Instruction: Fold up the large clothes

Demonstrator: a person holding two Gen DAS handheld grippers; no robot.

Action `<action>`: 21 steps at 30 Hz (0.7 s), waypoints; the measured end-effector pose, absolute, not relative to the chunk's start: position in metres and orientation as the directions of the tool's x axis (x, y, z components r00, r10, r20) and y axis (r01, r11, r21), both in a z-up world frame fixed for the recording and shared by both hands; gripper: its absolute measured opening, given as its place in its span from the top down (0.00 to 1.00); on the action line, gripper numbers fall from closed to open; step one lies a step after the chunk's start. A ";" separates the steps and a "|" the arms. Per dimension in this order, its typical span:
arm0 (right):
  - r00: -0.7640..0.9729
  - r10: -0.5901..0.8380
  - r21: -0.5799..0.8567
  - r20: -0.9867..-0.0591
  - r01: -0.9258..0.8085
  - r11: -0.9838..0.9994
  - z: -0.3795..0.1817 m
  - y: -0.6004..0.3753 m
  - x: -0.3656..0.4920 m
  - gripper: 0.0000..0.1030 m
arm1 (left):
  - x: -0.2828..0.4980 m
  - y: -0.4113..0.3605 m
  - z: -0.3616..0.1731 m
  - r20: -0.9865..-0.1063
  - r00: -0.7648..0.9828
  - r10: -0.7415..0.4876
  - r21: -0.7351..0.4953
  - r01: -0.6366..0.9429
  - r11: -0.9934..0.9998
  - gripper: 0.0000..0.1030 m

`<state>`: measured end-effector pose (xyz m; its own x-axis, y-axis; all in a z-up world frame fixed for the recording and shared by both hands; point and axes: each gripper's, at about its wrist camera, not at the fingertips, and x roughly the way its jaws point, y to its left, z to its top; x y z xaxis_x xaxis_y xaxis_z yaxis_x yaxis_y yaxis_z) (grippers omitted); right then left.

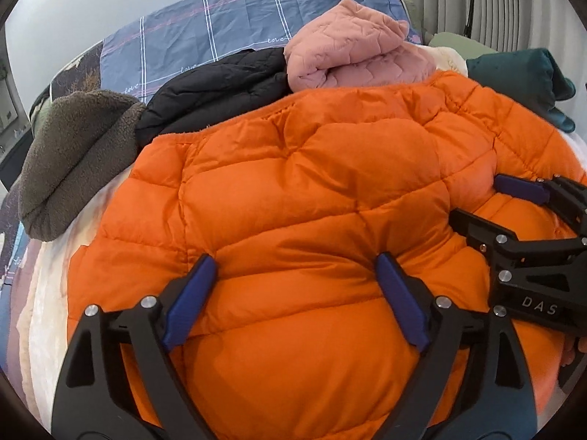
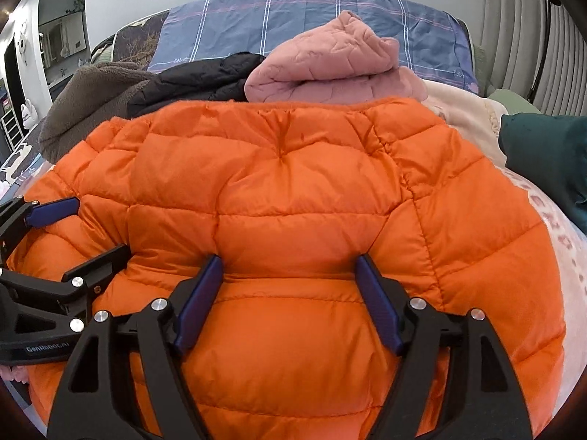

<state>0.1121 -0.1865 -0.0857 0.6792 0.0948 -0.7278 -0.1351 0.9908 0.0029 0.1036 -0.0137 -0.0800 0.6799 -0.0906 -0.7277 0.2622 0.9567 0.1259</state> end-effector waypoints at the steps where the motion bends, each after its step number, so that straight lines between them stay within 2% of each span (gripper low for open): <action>1: 0.677 0.093 0.001 -0.730 -0.135 0.991 -0.087 -0.186 0.113 0.27 | 0.104 -0.014 -0.082 -0.727 0.681 -0.087 0.130 0.262 0.956 0.12; 9: 0.680 0.073 -0.023 -0.730 -0.132 0.991 -0.090 -0.184 0.114 0.26 | 0.107 -0.017 -0.084 -0.730 0.680 -0.073 0.141 0.254 0.957 0.11; 13: 0.670 0.105 0.017 -0.735 -0.136 0.991 -0.069 -0.190 0.098 0.26 | 0.099 -0.011 -0.074 -0.726 0.681 -0.089 0.116 0.250 0.961 0.13; 16: 0.696 0.146 0.049 -0.703 -0.158 0.986 -0.043 -0.196 0.066 0.26 | 0.075 0.002 -0.052 -0.730 0.668 -0.142 0.041 0.251 0.967 0.18; 18: 0.711 0.142 0.002 -0.689 -0.193 0.981 -0.033 -0.195 0.043 0.26 | 0.054 0.007 -0.041 -0.724 0.662 -0.194 0.004 0.285 0.958 0.18; 21: 0.660 0.156 0.015 -0.735 -0.214 0.977 -0.043 -0.201 0.018 0.26 | 0.023 0.009 -0.038 -0.728 0.655 -0.202 0.020 0.315 0.949 0.18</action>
